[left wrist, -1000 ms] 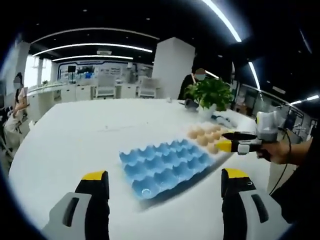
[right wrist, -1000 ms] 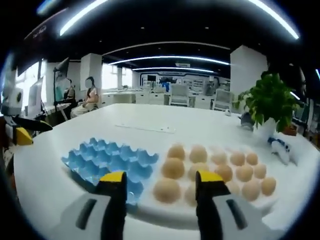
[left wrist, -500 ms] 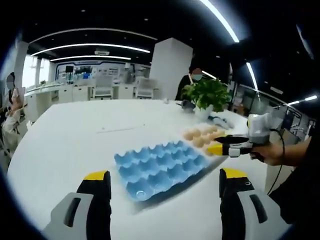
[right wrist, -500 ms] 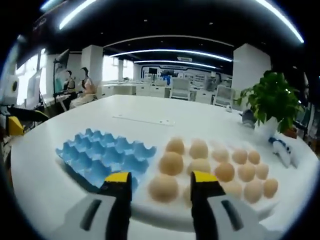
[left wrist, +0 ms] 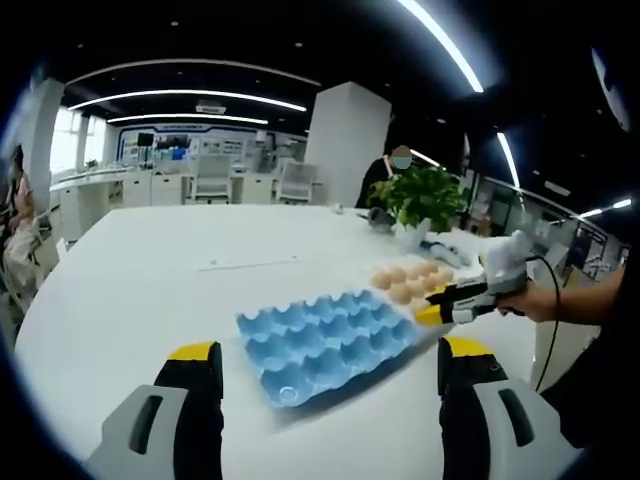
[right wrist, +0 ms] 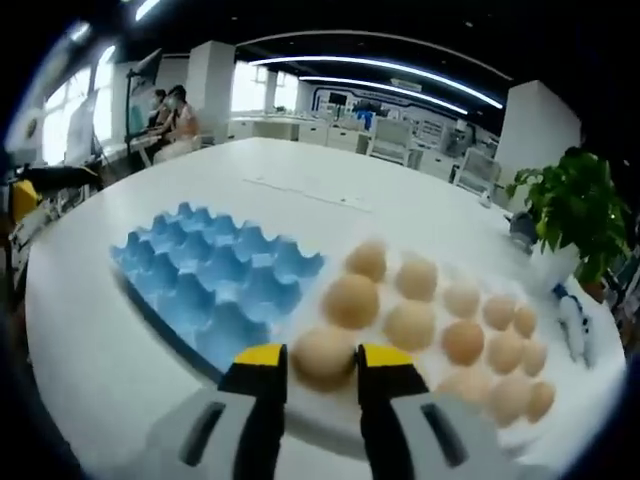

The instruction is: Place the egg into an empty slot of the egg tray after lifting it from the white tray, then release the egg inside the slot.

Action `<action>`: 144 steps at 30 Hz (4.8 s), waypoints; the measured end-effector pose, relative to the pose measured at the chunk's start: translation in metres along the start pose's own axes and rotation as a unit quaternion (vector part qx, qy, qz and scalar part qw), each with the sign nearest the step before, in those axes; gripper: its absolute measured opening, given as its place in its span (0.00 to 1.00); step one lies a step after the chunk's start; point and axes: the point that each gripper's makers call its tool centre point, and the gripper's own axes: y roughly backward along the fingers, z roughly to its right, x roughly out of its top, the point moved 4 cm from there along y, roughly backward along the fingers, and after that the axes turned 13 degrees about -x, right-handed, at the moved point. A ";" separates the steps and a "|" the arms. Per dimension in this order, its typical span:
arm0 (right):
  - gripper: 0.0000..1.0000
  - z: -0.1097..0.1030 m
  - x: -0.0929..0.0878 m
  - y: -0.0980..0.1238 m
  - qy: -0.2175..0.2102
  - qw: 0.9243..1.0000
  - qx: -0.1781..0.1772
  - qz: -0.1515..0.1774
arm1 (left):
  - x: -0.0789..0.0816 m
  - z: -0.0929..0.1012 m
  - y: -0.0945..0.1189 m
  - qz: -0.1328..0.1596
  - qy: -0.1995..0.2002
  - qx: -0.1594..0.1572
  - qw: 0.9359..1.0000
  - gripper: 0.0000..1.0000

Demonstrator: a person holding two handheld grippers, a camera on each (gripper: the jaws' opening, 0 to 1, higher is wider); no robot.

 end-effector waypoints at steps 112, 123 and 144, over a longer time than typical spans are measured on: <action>0.25 -0.176 0.105 0.007 0.093 0.937 0.337 0.020 | -0.027 -0.019 -0.014 -0.104 -0.079 -0.029 0.991 0.89; 0.25 -0.217 0.103 -0.005 0.149 0.922 0.355 0.035 | -0.028 -0.017 -0.014 -0.101 -0.076 -0.031 0.992 0.88; 0.27 -0.230 0.088 -0.014 0.288 0.891 0.343 0.073 | -0.027 -0.017 -0.014 -0.099 -0.076 -0.029 0.992 0.88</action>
